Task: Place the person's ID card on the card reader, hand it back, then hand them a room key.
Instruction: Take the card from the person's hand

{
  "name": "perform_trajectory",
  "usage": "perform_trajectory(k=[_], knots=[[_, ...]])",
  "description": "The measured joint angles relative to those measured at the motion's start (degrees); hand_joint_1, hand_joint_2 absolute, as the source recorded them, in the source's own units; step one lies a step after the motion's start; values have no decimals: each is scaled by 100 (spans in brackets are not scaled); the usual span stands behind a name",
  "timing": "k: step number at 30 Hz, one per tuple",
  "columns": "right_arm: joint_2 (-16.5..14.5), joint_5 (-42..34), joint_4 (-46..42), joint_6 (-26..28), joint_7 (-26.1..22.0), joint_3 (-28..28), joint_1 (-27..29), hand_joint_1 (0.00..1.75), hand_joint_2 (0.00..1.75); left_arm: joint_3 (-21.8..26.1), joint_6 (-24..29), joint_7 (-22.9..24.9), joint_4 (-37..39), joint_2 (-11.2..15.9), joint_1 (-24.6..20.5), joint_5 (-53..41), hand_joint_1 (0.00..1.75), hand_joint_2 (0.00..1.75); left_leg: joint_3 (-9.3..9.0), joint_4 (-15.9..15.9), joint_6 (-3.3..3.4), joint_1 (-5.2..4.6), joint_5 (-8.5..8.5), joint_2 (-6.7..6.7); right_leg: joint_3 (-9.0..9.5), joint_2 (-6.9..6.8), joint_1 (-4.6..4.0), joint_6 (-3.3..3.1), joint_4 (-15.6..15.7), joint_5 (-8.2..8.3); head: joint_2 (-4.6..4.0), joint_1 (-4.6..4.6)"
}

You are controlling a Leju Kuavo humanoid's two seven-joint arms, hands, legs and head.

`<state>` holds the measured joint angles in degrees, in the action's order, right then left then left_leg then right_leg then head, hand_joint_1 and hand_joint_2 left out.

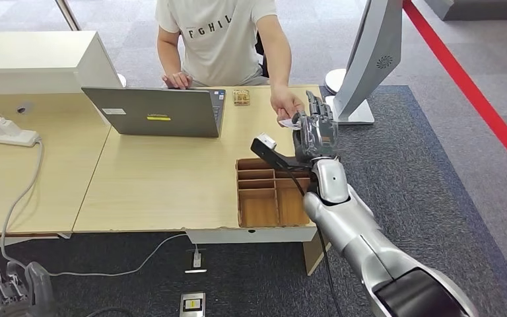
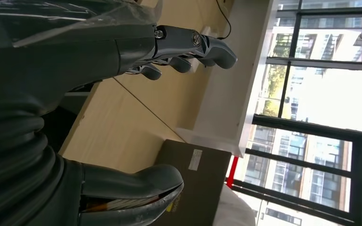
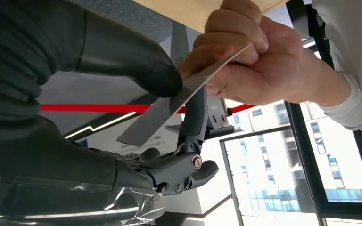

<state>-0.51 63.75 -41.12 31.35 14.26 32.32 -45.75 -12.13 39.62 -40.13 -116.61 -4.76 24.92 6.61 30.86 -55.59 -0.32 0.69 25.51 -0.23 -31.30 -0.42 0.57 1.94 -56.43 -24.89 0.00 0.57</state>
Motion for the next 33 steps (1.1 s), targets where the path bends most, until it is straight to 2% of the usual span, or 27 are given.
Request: perform_trajectory(k=[33], knots=[[38,-185,-220,14,-222,-78,117,175,175,-2,1,0,70,32,-31,-30,0,175,0,0,0,0,0,0,1,0,0,0,0,1,0,0]])
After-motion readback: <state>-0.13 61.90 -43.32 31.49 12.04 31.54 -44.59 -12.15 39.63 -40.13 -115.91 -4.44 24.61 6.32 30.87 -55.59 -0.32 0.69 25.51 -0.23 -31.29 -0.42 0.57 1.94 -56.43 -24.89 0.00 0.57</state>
